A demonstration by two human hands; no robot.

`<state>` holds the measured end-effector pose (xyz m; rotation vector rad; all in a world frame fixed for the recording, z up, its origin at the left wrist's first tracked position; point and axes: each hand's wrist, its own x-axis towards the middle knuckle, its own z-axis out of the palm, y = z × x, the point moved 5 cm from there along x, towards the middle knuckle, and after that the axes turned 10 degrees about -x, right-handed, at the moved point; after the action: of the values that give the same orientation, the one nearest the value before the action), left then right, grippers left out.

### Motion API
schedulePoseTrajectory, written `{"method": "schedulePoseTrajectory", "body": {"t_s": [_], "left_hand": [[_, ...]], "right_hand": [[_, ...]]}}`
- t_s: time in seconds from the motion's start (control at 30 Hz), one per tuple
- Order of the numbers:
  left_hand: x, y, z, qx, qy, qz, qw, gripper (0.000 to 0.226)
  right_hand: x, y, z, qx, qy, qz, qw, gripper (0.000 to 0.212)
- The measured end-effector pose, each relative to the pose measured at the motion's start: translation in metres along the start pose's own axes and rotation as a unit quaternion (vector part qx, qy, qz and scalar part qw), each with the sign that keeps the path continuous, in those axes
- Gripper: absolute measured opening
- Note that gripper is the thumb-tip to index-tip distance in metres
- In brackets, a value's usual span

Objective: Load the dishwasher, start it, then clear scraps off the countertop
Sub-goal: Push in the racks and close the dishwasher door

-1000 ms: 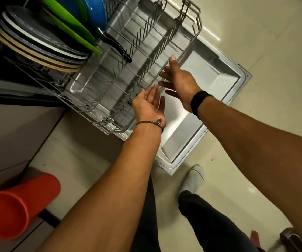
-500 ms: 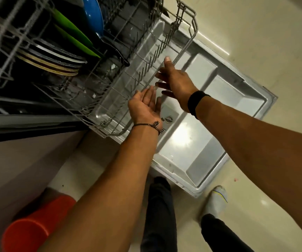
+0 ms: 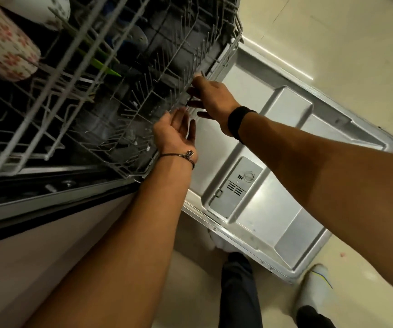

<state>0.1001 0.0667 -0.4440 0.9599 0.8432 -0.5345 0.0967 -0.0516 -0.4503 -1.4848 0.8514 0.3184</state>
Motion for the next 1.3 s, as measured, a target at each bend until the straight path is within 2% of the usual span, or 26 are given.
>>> {"method": "schedulePoseTrajectory", "body": {"t_s": [0.13,0.4,0.5,0.67,1.03,1.3], "left_hand": [[0.015,0.018,0.002,0.019,0.005,0.021,1.0,0.033],[0.033,0.039,0.005,0.039,0.004,0.033,0.999,0.034],[0.029,0.036,0.007,0.031,-0.001,0.022,0.999,0.033],[0.007,0.028,0.002,-0.005,0.005,0.019,1.0,0.03],[-0.106,-0.103,0.011,-0.069,-0.021,0.009,0.997,0.034],[-0.219,-0.234,0.002,-0.155,0.025,0.014,0.988,0.037]], "right_hand": [[0.013,-0.016,0.017,-0.001,-0.012,0.012,1.0,0.047],[0.029,-0.033,0.03,0.005,-0.009,0.011,1.0,0.044],[0.021,-0.031,0.026,-0.016,-0.019,0.003,1.0,0.04],[0.0,-0.027,0.01,-0.017,-0.021,-0.008,1.0,0.048],[-0.106,0.048,-0.118,0.034,-0.036,-0.005,0.999,0.061],[-0.219,0.131,-0.221,0.022,-0.067,0.029,0.997,0.06]]}}
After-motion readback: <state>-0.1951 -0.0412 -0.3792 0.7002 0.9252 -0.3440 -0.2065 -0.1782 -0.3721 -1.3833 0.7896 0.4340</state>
